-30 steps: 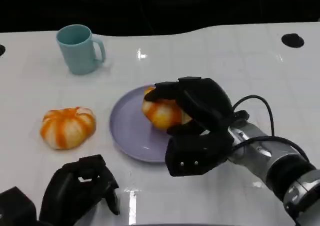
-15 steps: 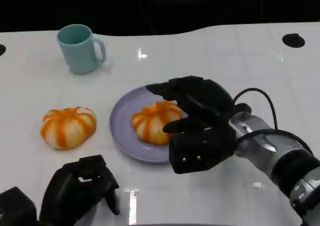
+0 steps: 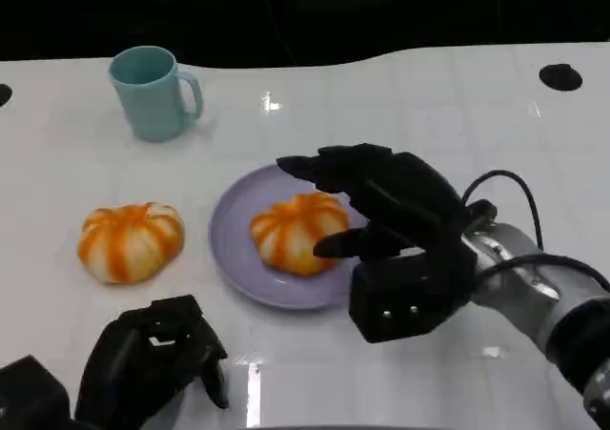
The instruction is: Grasp the bread from the table and place it into the plate.
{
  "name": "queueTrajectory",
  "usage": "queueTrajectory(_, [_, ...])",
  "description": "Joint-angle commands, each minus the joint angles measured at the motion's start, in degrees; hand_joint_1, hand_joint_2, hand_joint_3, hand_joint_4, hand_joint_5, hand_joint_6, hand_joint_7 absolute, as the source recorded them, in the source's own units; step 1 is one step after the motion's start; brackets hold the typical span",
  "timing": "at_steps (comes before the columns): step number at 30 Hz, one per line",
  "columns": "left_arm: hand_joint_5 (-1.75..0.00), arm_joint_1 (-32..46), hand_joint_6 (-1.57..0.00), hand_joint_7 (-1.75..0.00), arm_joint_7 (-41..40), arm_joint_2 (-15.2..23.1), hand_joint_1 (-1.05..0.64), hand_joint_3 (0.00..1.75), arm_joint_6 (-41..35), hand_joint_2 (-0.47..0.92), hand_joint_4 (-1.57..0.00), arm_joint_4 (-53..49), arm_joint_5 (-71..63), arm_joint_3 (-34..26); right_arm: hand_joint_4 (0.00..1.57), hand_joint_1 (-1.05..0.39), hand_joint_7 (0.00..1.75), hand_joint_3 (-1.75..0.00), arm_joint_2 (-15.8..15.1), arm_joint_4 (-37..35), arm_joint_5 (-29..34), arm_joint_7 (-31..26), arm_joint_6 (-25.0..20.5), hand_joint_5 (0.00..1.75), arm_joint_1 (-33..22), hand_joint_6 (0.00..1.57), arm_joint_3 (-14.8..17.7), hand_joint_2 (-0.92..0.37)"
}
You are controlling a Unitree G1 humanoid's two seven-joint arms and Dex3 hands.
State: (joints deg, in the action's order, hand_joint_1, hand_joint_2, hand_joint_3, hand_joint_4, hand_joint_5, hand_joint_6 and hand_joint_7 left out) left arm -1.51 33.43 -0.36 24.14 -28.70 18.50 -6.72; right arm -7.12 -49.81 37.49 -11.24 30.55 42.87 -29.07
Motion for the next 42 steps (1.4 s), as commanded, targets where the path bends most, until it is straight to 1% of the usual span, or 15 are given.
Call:
queueTrajectory(1, [-1.41,0.4,-1.16,-0.98,0.0,0.6,-0.91,0.10,0.2,0.92,-1.20,0.2,0.0,-0.2,0.31,-0.65,0.03,-0.16,-2.3,2.3,-2.8,-0.9,5.4,0.10,-3.5,0.32,2.0,-0.92])
queueTrajectory(5, [-1.42,0.5,-1.17,-0.98,-0.2,0.6,-0.90,0.10,-0.1,0.92,-1.21,0.4,0.0,-0.2,0.38,-0.58,0.05,-0.13,-2.8,3.9,-4.7,-0.8,8.6,0.13,-6.1,0.39,3.7,-0.92])
queueTrajectory(12, [-1.41,0.1,-1.18,-0.97,-0.4,0.4,-0.91,0.10,0.1,0.92,-1.21,-0.2,-0.1,-0.2,0.59,-0.43,0.14,-0.07,-3.5,7.9,-8.2,0.1,11.6,0.28,-11.0,0.62,6.8,-0.92])
queueTrajectory(15, [-1.40,0.1,-1.18,-0.96,-0.5,0.5,-0.91,0.09,-0.2,0.92,-1.21,0.1,-0.1,-0.2,0.62,-0.35,0.23,-0.10,-4.0,9.7,-10.4,0.2,14.6,0.80,-14.1,0.83,8.5,-0.91])
queueTrajectory(17, [-1.39,0.1,-1.18,-0.96,-0.5,0.5,-0.91,0.09,0.1,0.92,-1.21,-0.1,-0.3,-0.2,0.69,-0.30,0.28,-0.12,-4.3,10.3,-11.2,-0.1,16.7,0.92,-15.7,0.92,9.4,-0.91])
queueTrajectory(18, [-1.39,0.1,-1.18,-0.96,-0.5,0.5,-0.91,0.09,0.1,0.92,-1.21,0.0,-0.3,-0.2,0.72,-0.27,0.33,-0.15,-4.5,10.6,-11.3,-0.5,17.7,1.00,-16.6,0.95,9.9,-0.89])
queueTrajectory(20, [-1.39,0.1,-1.18,-0.96,-0.4,0.5,-0.91,0.10,0.1,0.92,-1.21,0.0,-0.3,-0.2,0.76,-0.21,0.60,-0.68,-4.7,11.2,-11.4,-0.7,19.0,1.14,-17.9,0.92,10.6,-0.62])
queueTrajectory(21, [-1.39,0.1,-1.17,-0.96,-0.3,0.5,-0.91,0.10,0.0,0.92,-1.21,0.0,-0.2,-0.2,0.77,-0.19,0.69,-0.86,-4.9,11.5,-11.6,-0.6,19.7,1.20,-18.6,0.92,11.0,-0.53])
queueTrajectory(22, [-1.40,0.1,-1.17,-0.96,-0.3,0.5,-0.91,0.10,0.0,0.92,-1.21,0.0,-0.1,-0.2,0.78,-0.17,0.78,-1.00,-5.1,11.9,-12.1,-0.4,20.3,1.27,-19.4,0.92,11.4,-0.46])
queueTrajectory(24, [-1.39,0.0,-1.17,-0.96,0.0,0.5,-0.91,0.10,-0.1,0.92,-1.20,-0.1,0.1,-0.3,0.78,-0.15,0.91,-1.12,-5.1,12.3,-13.7,0.5,21.7,1.37,-20.9,0.91,12.2,-0.40])
queueTrajectory(27, [-1.39,-0.1,-1.17,-0.96,0.2,0.6,-0.91,0.10,-0.1,0.92,-1.20,-0.2,0.3,-0.3,0.77,-0.10,1.07,-1.19,-5.0,12.7,-16.9,2.9,22.8,1.47,-22.7,0.86,13.0,-0.37])
queueTrajectory(30, [-1.39,-0.3,-1.18,-0.95,0.0,0.6,-0.90,0.10,0.1,0.92,-1.21,-0.5,0.1,-0.4,0.78,-0.06,1.16,-1.21,-5.1,15.0,-22.1,7.0,22.0,1.57,-26.2,0.85,13.9,-0.43])
queueTrajectory(33, [-1.39,-0.3,-1.18,-0.96,-0.3,0.6,-0.91,0.10,0.1,0.92,-1.21,-0.4,-0.2,-0.3,0.79,-0.02,1.21,-1.34,-5.1,18.5,-25.9,10.8,20.5,1.56,-29.4,0.87,14.8,-0.40])
queueTrajectory(35, [-1.39,-0.4,-1.18,-0.95,0.0,0.6,-0.91,0.10,0.0,0.92,-1.21,-0.6,0.0,-0.4,0.79,-0.02,1.31,-1.44,-5.2,20.8,-28.3,13.2,19.5,1.68,-31.5,0.84,15.3,-0.34])
queueTrajectory(42, [-1.39,-0.4,-1.18,-0.95,-0.1,0.5,-0.91,0.10,-0.1,0.92,-1.21,-0.4,0.0,-0.3,0.83,-0.08,1.46,-1.44,-6.2,29.8,-37.1,22.1,12.0,1.75,-39.5,0.77,17.3,-0.35])
